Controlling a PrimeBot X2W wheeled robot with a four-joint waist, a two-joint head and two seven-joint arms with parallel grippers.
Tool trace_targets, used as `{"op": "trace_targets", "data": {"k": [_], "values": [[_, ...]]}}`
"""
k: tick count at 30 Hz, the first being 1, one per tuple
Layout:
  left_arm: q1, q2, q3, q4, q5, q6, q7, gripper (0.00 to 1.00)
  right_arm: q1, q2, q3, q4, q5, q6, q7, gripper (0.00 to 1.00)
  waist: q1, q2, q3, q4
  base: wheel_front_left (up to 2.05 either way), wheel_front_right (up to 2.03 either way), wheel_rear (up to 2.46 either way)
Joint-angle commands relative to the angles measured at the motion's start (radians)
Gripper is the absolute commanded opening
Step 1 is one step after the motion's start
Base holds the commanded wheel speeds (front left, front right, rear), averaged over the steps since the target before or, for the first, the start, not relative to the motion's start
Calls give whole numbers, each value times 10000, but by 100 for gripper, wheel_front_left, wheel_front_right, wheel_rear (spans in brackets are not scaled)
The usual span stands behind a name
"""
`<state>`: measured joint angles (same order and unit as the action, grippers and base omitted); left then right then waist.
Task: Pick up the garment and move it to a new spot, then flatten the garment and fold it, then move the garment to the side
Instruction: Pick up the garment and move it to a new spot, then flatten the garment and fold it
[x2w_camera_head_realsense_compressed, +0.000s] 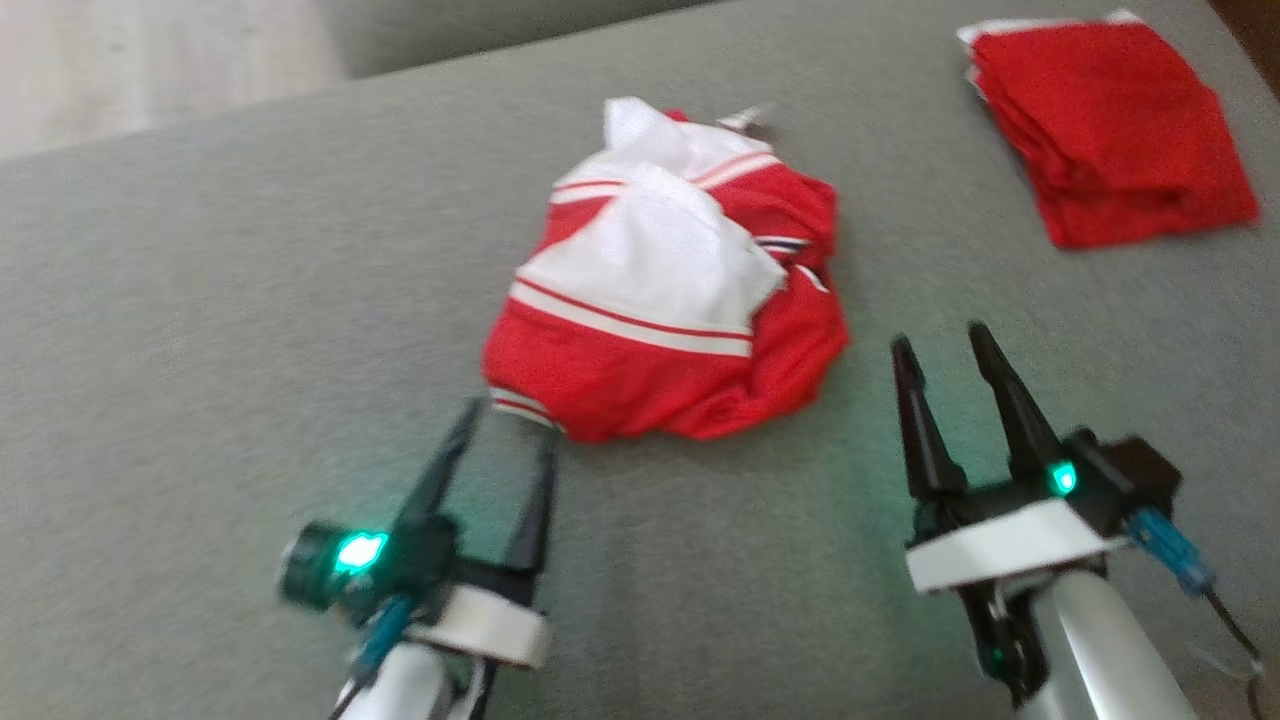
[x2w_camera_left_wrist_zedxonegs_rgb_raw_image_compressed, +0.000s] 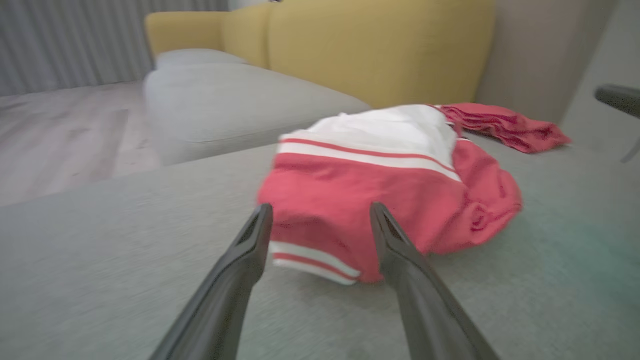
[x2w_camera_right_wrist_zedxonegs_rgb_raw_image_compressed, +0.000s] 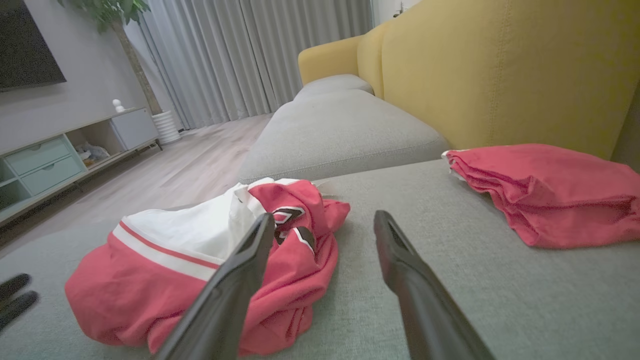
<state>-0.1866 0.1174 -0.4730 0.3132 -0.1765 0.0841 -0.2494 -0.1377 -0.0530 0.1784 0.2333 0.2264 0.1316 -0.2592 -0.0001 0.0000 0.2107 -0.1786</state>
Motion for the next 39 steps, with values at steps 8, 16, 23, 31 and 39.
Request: {"op": "trace_targets", "data": {"k": [8, 16, 23, 31, 39], "values": [[2304, -361, 2125, -2484, 179, 414, -122, 100, 1037, 27, -308, 77, -128, -9, -26, 100, 1, 0, -1739, 1871, 0, 0, 0], [3288, -622, 2951, -3165, 339, 49, -123, 100, 1645, 27, -326, 141, -183, -9, -26, 100, 1, 0, -2312, 2398, 0, 0, 0], [3458, -665, 3173, -3131, 409, -120, -123, 100, 1784, 28, -157, 150, -224, -9, -26, 100, 1, 0, -2430, 2392, 0, 0, 0], [3458, -670, 3101, -3086, 243, -47, -123, 100, 1794, 28, -66, 141, -237, -9, -26, 100, 1, 0, -2430, 2292, 0, 0, 0], [3444, -671, 3079, -3023, 206, -9, -124, 100, 1788, 28, -21, 154, -277, -9, -26, 100, 1, 0, -2449, 2211, 0, 0, 0]]}}
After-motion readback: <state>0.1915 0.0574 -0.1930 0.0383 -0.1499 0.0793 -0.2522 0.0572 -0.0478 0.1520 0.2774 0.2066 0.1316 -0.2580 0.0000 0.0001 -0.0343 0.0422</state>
